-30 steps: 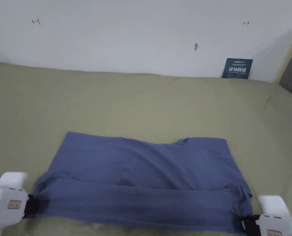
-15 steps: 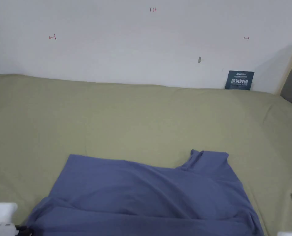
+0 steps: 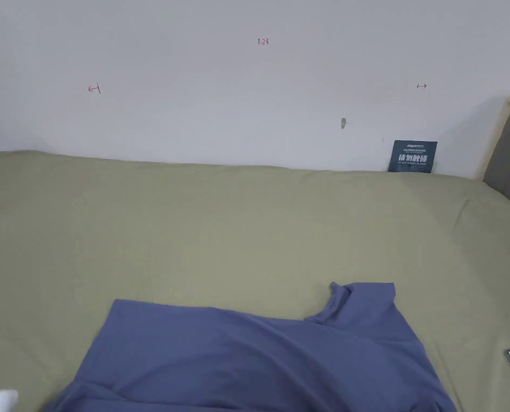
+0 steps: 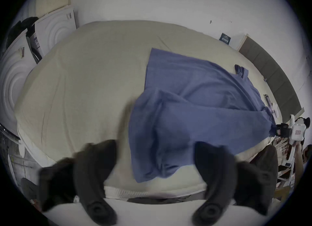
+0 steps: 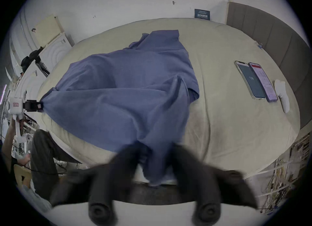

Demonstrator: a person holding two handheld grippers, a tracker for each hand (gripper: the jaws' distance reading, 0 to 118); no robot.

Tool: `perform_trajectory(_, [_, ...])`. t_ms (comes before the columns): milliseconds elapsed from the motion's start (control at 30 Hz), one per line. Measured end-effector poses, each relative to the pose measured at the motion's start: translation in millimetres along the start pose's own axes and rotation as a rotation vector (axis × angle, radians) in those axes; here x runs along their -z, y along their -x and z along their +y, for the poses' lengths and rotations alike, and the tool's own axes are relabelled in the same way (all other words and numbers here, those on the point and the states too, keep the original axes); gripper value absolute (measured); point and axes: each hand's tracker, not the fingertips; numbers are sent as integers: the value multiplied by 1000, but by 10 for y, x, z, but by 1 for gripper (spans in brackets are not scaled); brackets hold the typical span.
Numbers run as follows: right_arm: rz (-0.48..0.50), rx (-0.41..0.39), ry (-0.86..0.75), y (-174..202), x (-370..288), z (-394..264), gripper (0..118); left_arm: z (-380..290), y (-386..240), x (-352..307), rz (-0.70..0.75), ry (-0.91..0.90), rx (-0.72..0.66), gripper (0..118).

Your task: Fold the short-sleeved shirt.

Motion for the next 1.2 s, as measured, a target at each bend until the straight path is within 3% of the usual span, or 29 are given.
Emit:
perform_trajectory(67, [-16,39,-51,-57,-9,133,109,169,-31,-7,-12,-12,-8,102])
perform_trajectory(167, [-34,65,-112,-28,19,432,110,483,-173,103,23,-39,-3,100])
perform_trajectory(200, [-56,67,-136,-24,39,554,99,628,-212,179,39,-42,15,93])
perform_trajectory(233, [-79,68,-170,-24,50,648,74,734,-263,231,49,-56,25,74])
perform_trajectory(267, [-89,57,-198,30,91,777,30,888,-301,321,56,-76,36,41])
perform_trajectory(300, [-110,66,-201,53,158,900,0,1046,-339,437,70,-84,33,5])
perform_trajectory(500, [-111,48,-229,-45,459,1474,0,1821,-347,1143,88,-99,22,4])
perform_trajectory(533, [-114,44,-231,-75,514,1488,0,1916,-352,1255,90,-89,25,12])
perform_trajectory(567, [-114,42,-225,-107,562,1537,0,2005,-365,1385,100,-83,47,37])
perform_trajectory(600, [-111,38,-217,-140,612,1577,0,2079,-373,1520,105,-88,55,89])
perform_trajectory(633, [-108,30,-210,-165,650,1599,0,2106,-368,1622,127,-66,59,110])
perform_trajectory(800, [-128,-12,-155,-201,924,1720,0,2156,-308,2145,170,64,62,110])
perform_trajectory(867, [-135,-5,-143,-245,982,1748,0,2144,-366,2203,182,84,81,108])
perform_trajectory(900, [-139,-4,-135,-267,1012,1766,0,2142,-391,2102,181,74,68,99])
perform_trajectory(967, [-139,-12,-112,-313,1099,1834,0,2184,-434,2030,157,84,65,64])
perform_trajectory(1000, [-142,-18,-102,-318,1133,1865,0,2162,-481,1930,144,51,103,55])
perform_trajectory(1033, [-149,-21,-98,-318,1155,1884,0,2145,-508,1853,141,37,130,55])
perform_trajectory(1067, [-151,-22,-95,-348,1202,1929,0,2137,-549,1825,103,47,131,17])
perform_trajectory(1100, [-148,-20,-92,-361,1229,1961,0,2112,-607,1815,106,46,135,1])
perform_trajectory(1200, [-147,4,-83,-396,1330,2055,1,2074,-643,1821,132,53,152,1])
